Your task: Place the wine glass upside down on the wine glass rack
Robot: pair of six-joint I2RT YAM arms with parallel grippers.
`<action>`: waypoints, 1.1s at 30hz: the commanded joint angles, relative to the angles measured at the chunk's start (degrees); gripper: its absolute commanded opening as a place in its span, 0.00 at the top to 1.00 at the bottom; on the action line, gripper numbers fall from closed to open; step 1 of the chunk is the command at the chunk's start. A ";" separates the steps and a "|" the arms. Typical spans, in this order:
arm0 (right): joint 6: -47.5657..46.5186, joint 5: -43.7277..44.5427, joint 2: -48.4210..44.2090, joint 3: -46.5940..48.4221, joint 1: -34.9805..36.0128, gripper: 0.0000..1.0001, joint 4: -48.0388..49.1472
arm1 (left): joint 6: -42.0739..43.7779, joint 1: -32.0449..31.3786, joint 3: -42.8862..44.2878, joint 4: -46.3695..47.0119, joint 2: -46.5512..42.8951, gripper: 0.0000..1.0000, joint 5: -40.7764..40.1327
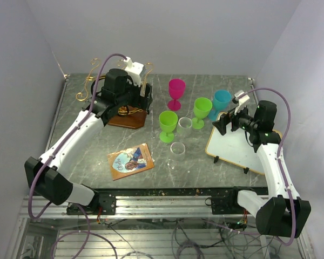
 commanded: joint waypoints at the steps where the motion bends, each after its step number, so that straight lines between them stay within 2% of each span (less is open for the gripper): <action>1: 0.08 2.76 -0.22 -0.37 0.17 0.00 2.41 | 4.44 -0.36 -1.41 0.74 -2.88 0.00 -3.08; 6: -0.33 7.62 -1.45 3.10 0.43 0.00 1.36 | 11.08 -0.34 -1.71 -1.06 -7.59 0.00 -3.14; 11: -2.99 9.30 1.97 11.45 2.26 0.01 -7.42 | 19.79 -0.35 1.45 -8.95 -10.45 0.01 0.14; 14: -4.72 11.05 4.86 15.41 6.84 0.01 -12.29 | 23.73 -0.32 2.68 -12.09 -11.68 0.01 0.51; 19: -6.01 14.84 6.88 18.95 15.27 0.02 -15.17 | 30.41 -0.32 4.90 -16.87 -12.50 0.01 0.17; 26: -4.16 15.84 12.09 23.83 20.68 0.07 -17.33 | 36.85 0.79 9.00 -24.57 -10.04 0.02 1.26; 33: -1.34 19.70 19.15 28.04 27.31 0.21 -18.95 | 37.47 4.07 12.45 -27.72 -8.27 0.04 5.14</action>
